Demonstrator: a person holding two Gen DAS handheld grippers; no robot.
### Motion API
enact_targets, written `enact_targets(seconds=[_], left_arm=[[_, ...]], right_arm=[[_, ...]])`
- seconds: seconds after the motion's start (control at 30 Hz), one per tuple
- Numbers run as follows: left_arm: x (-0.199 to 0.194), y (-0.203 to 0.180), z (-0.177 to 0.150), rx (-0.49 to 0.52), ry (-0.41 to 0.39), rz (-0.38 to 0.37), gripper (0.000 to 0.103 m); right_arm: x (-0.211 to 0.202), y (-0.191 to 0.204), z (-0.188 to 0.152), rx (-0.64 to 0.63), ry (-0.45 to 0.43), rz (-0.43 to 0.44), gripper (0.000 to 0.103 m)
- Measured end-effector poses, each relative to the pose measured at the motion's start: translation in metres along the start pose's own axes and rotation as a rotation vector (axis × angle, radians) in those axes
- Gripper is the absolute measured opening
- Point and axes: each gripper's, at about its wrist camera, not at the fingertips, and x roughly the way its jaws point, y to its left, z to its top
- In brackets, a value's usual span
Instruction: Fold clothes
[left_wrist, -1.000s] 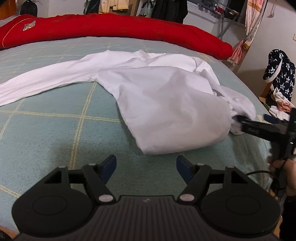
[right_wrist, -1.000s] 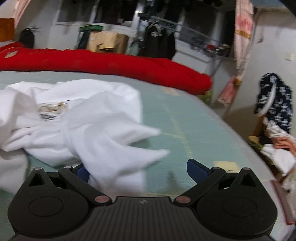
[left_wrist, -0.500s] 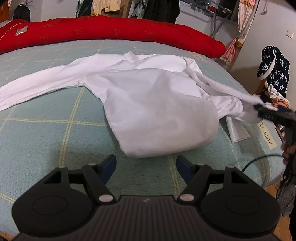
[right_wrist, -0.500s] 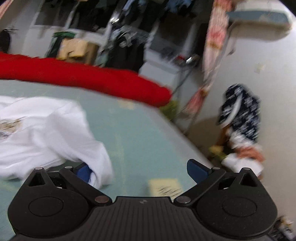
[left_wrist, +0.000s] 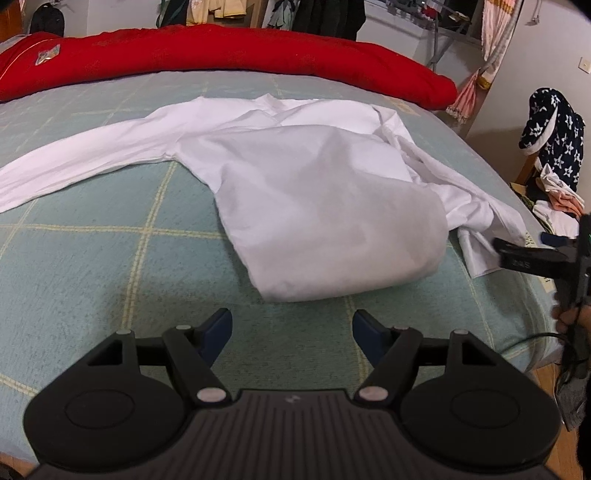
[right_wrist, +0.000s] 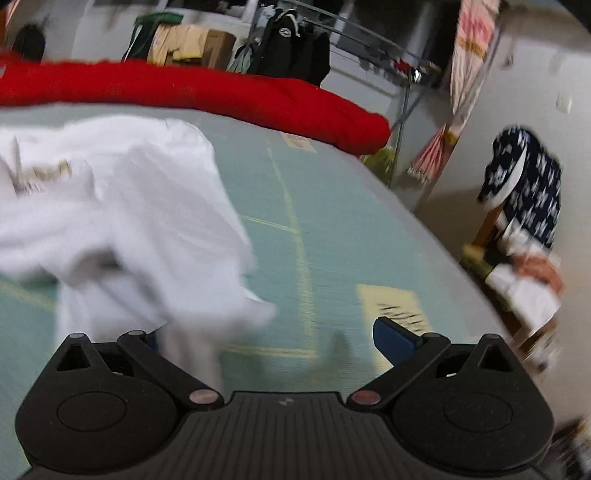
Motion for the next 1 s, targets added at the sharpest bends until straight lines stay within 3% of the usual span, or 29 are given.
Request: enact_targets(seconds=[0.33,0.43,0.8,0.9,1.0], left_arm=[[0.002,-0.006,-0.001,0.014,0.001,-0.017,0.072],[0.002,-0.007,-0.001,0.016,0.001,-0.018,0.072],[0.0,-0.009,-0.002,0.022,0.002,-0.015,0.072],[-0.001,-0.008,-0.002,0.021,0.006,-0.012,0.073],[-0.002,-0.008,-0.002,0.023,0.006,-0.011,0.073]], right_arm=[[0.005,-0.044,0.009,-0.256,-0.074,-0.281,0.103],[-0.003,-0.046,0.017,-0.269,-0.126,-0.306,0.103],[-0.024,0.011,0.017,-0.192,-0.18,0.018,0.103],[-0.026,0.028,0.02,-0.129,-0.158,0.14,0.103],[-0.024,0.037,0.023,-0.036,-0.1,0.33,0.103]])
